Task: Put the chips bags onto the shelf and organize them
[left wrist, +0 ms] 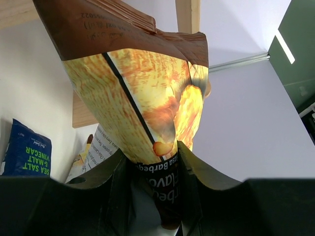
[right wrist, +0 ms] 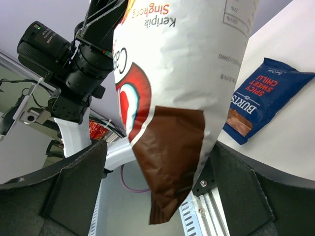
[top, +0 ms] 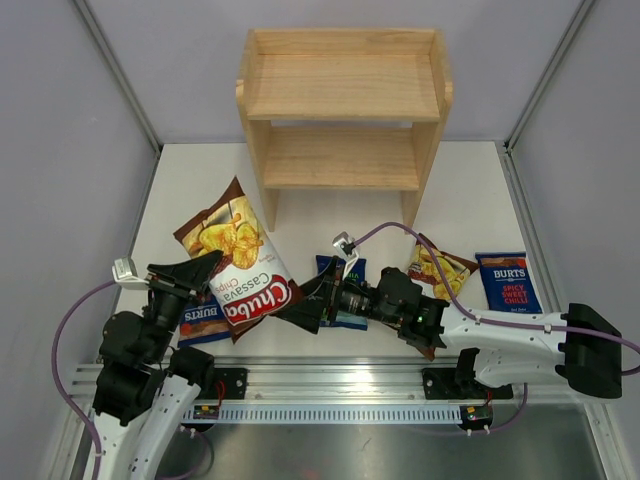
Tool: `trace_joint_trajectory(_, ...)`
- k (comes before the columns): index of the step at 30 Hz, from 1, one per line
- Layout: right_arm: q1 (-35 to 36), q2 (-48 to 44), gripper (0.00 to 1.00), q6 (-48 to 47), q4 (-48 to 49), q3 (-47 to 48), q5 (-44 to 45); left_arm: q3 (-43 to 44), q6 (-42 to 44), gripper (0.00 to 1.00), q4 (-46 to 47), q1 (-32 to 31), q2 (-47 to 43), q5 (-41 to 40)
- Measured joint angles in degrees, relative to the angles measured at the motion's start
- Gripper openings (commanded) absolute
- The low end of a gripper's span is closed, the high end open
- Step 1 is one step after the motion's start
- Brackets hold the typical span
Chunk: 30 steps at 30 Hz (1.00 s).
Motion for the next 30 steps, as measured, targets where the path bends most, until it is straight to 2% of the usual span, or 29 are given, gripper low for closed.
trace_joint_trajectory(7,0.24,0.42,0.79,-2.01,0.11,0.09,1.27,-0.04,-1.51,0.22,0.92,0.00,0.15,2.86)
trace_joint_trajectory(10,0.44,0.98,0.67,-2.45,0.44,0.28,1.31,-0.04,-1.75,0.23,1.01,0.00,0.13,3.04)
trace_joint_trajectory(14,0.48,1.73,0.47,-3.28,0.96,0.61,1.05,-0.04,-1.64,0.30,1.09,0.00,0.13,3.26)
trace_joint_trajectory(15,0.48,1.79,0.41,-3.48,1.16,0.68,0.92,-0.04,-1.55,0.33,1.07,0.00,0.13,3.37)
trace_joint_trajectory(16,0.50,1.79,0.40,-3.76,1.33,0.70,0.81,-0.04,-1.40,0.44,0.98,0.00,0.13,3.43)
trace_joint_trajectory(19,0.55,1.75,0.33,-4.20,1.46,0.70,0.74,0.09,0.31,0.64,0.72,0.00,0.26,3.76)
trace_joint_trajectory(20,0.55,1.62,0.30,-4.26,1.38,0.68,0.72,0.50,0.98,0.79,0.07,0.00,0.63,3.80)
trace_joint_trajectory(23,0.68,0.46,0.18,-4.48,0.63,0.35,0.76,3.63,4.48,0.99,-1.05,0.00,4.13,4.31)
trace_joint_trajectory(24,0.68,-0.11,0.14,-4.61,0.20,0.24,0.81,4.92,5.73,0.99,-1.27,0.00,5.55,4.68)
trace_joint_trajectory(30,0.70,-5.35,0.14,-5.44,-3.04,-0.57,1.33,8.35,11.93,0.99,-2.10,-0.11,9.51,5.84)
